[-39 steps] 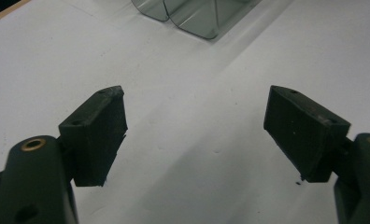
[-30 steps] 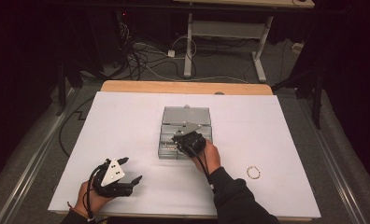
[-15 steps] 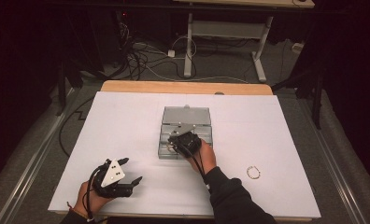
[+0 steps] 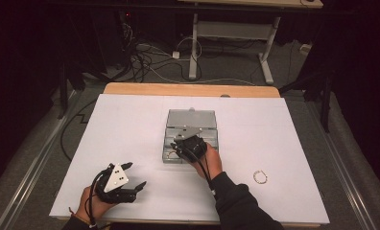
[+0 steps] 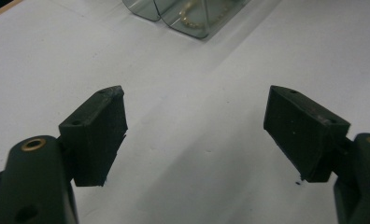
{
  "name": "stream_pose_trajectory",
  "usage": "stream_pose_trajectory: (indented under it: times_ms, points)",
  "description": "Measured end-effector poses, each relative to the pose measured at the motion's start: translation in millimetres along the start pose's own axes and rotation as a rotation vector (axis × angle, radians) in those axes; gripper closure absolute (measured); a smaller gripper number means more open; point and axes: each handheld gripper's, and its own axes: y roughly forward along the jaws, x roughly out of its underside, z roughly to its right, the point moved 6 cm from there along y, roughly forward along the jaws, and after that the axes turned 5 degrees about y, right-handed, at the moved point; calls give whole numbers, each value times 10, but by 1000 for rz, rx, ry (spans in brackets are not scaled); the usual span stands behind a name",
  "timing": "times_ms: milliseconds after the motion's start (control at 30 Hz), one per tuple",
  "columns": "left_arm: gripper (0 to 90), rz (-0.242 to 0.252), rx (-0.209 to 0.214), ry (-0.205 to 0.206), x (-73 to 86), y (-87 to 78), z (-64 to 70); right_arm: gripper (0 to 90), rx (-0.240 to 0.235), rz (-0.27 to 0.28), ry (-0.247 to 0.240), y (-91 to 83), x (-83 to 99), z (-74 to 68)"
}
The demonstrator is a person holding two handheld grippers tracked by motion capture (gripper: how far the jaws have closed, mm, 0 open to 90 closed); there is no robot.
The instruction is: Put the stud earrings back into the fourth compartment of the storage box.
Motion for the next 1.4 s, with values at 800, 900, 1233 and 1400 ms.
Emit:
stream_pose_trajectory:
  times_ms: [800,900,1233,1400]
  points:
    - [203,1,-24,22,-13,2,-9,563,61,130,19,-641,61,203]
    - [204,-1,-27,21,-9,7,-12,524,62,142,26,-705,85,236]
    - [203,-13,-31,34,-5,14,-7,372,83,148,64,-911,225,360]
    - [203,-20,-35,35,1,20,-6,328,97,168,64,-1052,325,436]
